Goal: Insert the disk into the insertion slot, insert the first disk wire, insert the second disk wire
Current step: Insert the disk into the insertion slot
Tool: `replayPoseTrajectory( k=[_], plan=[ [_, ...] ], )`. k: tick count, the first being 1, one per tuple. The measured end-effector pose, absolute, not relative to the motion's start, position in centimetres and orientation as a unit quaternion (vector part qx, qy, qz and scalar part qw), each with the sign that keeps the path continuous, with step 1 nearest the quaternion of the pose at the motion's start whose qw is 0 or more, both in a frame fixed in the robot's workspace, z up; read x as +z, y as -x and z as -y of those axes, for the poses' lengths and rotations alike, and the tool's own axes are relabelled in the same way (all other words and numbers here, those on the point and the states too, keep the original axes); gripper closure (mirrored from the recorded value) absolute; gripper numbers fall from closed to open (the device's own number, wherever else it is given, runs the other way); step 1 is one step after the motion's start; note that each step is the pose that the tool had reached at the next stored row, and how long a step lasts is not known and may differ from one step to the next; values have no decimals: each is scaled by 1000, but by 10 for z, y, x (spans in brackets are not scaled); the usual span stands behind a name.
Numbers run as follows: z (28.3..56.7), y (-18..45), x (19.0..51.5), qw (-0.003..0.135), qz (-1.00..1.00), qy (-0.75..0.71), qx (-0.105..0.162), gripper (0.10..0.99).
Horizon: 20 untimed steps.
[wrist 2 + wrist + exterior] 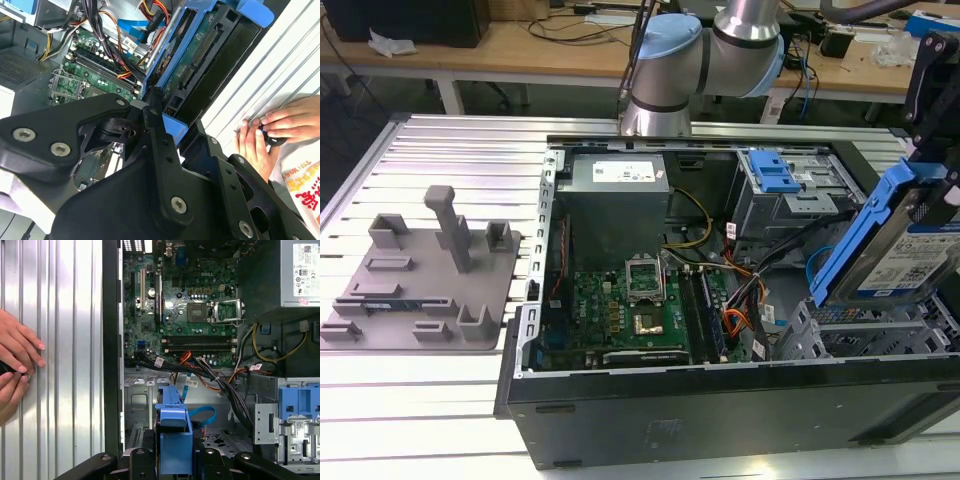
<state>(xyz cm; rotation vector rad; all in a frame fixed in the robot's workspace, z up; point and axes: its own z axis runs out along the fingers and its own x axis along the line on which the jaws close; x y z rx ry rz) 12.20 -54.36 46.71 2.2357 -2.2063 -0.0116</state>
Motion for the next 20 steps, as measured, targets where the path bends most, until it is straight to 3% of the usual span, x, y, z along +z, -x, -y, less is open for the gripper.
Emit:
replayPoseTrajectory(
  k=[20],
  plan=[
    [546,-124,450,1,702,-712,-3,718]
  ],
)
